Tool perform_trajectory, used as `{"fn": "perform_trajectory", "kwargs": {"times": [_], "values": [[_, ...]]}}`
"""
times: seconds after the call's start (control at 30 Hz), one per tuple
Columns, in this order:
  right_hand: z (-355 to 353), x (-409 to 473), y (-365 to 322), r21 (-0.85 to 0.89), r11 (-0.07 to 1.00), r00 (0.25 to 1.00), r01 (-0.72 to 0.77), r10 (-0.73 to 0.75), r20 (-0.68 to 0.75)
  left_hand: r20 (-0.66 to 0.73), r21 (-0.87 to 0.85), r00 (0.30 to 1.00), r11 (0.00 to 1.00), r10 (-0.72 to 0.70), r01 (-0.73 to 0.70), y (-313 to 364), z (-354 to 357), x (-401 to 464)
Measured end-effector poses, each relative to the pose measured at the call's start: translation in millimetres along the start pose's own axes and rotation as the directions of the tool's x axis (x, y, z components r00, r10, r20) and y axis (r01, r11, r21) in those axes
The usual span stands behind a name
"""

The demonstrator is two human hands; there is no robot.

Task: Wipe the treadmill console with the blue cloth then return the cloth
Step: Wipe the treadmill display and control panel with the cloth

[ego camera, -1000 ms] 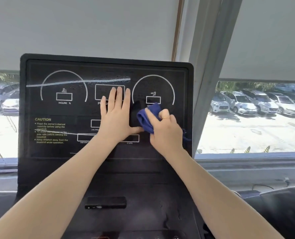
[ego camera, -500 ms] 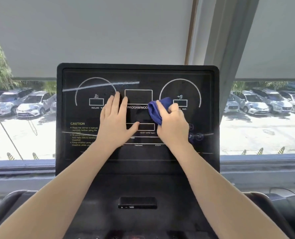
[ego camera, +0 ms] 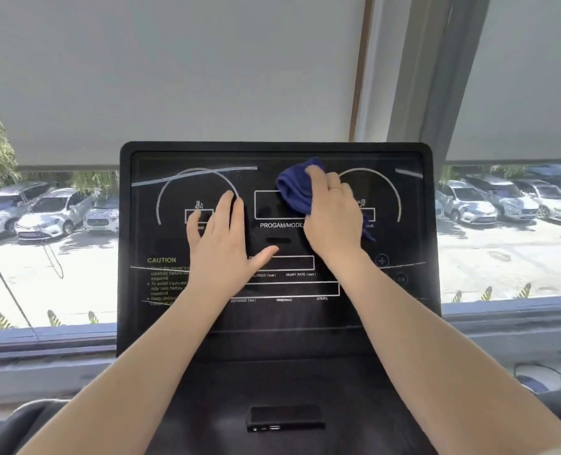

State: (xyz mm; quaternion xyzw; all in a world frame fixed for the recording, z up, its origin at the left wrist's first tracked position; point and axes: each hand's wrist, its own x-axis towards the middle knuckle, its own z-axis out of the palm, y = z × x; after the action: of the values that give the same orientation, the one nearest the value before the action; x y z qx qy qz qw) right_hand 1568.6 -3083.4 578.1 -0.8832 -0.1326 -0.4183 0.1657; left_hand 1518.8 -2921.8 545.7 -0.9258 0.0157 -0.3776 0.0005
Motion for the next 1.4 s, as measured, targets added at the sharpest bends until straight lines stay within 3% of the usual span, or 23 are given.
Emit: {"fn": "perform_trajectory", "kwargs": {"times": [0.1,0.17,0.27,0.33,0.4,0.5,0.63,0.7,0.73,0.8,0.87,0.9,0.97,1.07,1.17,1.23,1.33,1.4], "values": [[7,-4,-8,-0.04,0.954,0.955,0.297,-0.297,-0.008,0.02,0.029,1.0,0.999,0.013,-0.014,-2,-1,-1],[1,5,8,-0.084,0.939,0.942,0.332,-0.335,-0.022,0.054,0.022,0.998,1.0,0.018,-0.019,-2,-1,-4],[-9,21,30,-0.09,0.995,0.996,0.053,-0.059,-0.066,0.032,-0.104,0.998,0.993,0.059,-0.056,-7,2,-4],[-6,26,24,-0.046,0.991,0.989,-0.124,0.119,-0.091,-0.024,-0.391,1.0,0.92,0.016,-0.024,-16,-4,-1],[1,25,-2,-0.005,0.984,0.98,-0.177,0.176,-0.09,-0.043,-0.541,0.999,0.841,-0.033,0.004,-31,-10,0],[20,16,-57,0.032,0.999,1.0,0.006,-0.005,-0.017,-0.092,-0.486,0.995,0.873,-0.029,-0.02,-55,-13,-5],[31,6,-87,0.093,0.943,0.944,0.319,-0.325,0.061,-0.087,-0.354,0.993,0.934,-0.084,0.048,-82,-11,-10],[25,16,-77,0.086,0.949,0.95,0.303,-0.308,0.056,-0.071,-0.321,0.981,0.935,-0.18,0.148,-95,-16,-14],[22,22,-71,0.055,0.976,0.977,0.21,-0.211,0.015,-0.042,-0.334,0.972,0.92,-0.23,0.204,-103,-15,-17],[26,30,-66,0.006,0.999,0.997,-0.042,0.043,-0.067,0.043,-0.414,0.948,0.858,-0.314,0.303,-114,-17,-24],[32,30,-86,0.011,0.987,0.983,-0.162,0.163,-0.081,0.099,-0.568,0.932,0.75,-0.348,0.34,-121,-19,-30],[36,27,-103,0.044,0.989,0.987,-0.14,0.143,-0.072,0.134,-0.648,0.921,0.671,-0.365,0.36,-123,-20,-32],[48,16,-137,0.107,0.993,0.998,0.053,-0.048,-0.05,0.232,-0.773,0.883,0.474,-0.407,0.422,-126,-23,-31],[63,0,-162,0.067,0.95,0.952,0.304,-0.305,0.002,0.33,-0.854,0.835,0.238,-0.441,0.463,-135,-29,-30],[60,10,-156,0.052,0.92,0.92,0.389,-0.39,0.029,0.348,-0.854,0.852,0.243,-0.391,0.461,-144,-34,-33],[53,24,-152,0.007,0.964,0.964,0.266,-0.266,0.003,0.36,-0.844,0.872,0.283,-0.331,0.456,-151,-35,-33],[59,34,-161,-0.029,0.999,0.998,0.045,-0.046,-0.045,0.421,-0.846,0.87,0.233,-0.256,0.479,-166,-33,-30],[60,30,-179,0.002,0.998,0.996,0.063,-0.062,-0.065,0.439,-0.848,0.875,0.225,-0.205,0.479,-172,-33,-27]]}}
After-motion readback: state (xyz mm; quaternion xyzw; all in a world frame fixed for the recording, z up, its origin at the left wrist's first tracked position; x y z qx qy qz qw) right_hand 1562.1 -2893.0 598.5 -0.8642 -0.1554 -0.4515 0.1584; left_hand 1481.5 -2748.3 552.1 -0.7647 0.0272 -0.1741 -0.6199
